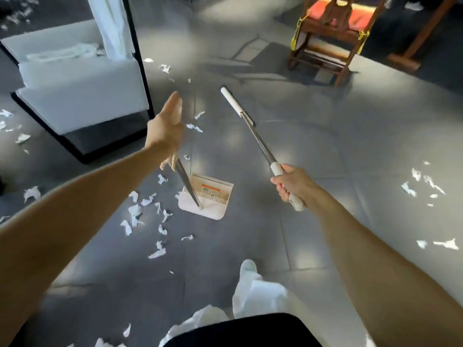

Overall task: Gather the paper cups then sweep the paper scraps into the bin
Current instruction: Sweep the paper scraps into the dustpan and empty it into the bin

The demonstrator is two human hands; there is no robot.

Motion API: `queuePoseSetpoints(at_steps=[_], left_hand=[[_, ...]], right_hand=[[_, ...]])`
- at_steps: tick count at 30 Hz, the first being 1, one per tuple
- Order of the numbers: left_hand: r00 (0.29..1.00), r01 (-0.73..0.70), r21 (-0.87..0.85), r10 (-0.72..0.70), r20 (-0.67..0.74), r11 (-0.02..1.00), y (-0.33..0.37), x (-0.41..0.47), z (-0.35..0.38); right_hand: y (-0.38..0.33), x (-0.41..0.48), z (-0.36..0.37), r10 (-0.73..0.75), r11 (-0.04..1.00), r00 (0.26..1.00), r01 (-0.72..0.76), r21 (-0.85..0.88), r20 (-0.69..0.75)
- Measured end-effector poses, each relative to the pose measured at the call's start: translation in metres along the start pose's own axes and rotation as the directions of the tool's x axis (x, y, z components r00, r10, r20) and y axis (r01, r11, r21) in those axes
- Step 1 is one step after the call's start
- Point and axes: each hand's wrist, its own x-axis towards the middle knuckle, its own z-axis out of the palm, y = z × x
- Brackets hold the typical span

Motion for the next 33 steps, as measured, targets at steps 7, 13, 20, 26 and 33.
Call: queuePoseSetpoints(at_steps=[7,13,20,26,33], left_hand=[[0.99,0.042,-0.005,-0.042,-0.133,0.999,0.057,0.238,0.046],[0.986,0.04,-0.029,-0.044,-0.159,0.999,0.081,0.453,0.089],[0.988,0.025,0.066,-0.014,-0.151,0.998,0.12,0.702,0.117],[0.961,0.123,-0.08,-0.139,-0.237,0.989,0.122,0.928,0.129],[0.926,0.166,-0.109,-0.193,-0.325,0.98,0.137,1.176,0.104]], right_hand=[[-0.186,0.203,-0.006,-0.053,0.995,0.995,0.06,-0.075,0.082],[-0.331,0.389,0.011,-0.075,0.985,0.986,0.097,-0.144,0.151],[-0.509,0.568,0.02,-0.145,0.932,0.96,0.214,-0.292,0.241],[-0.671,0.76,0.06,-0.189,0.905,0.939,0.28,-0.321,0.286],[-0.881,0.953,0.132,-0.249,0.805,0.878,0.422,-0.416,0.409]])
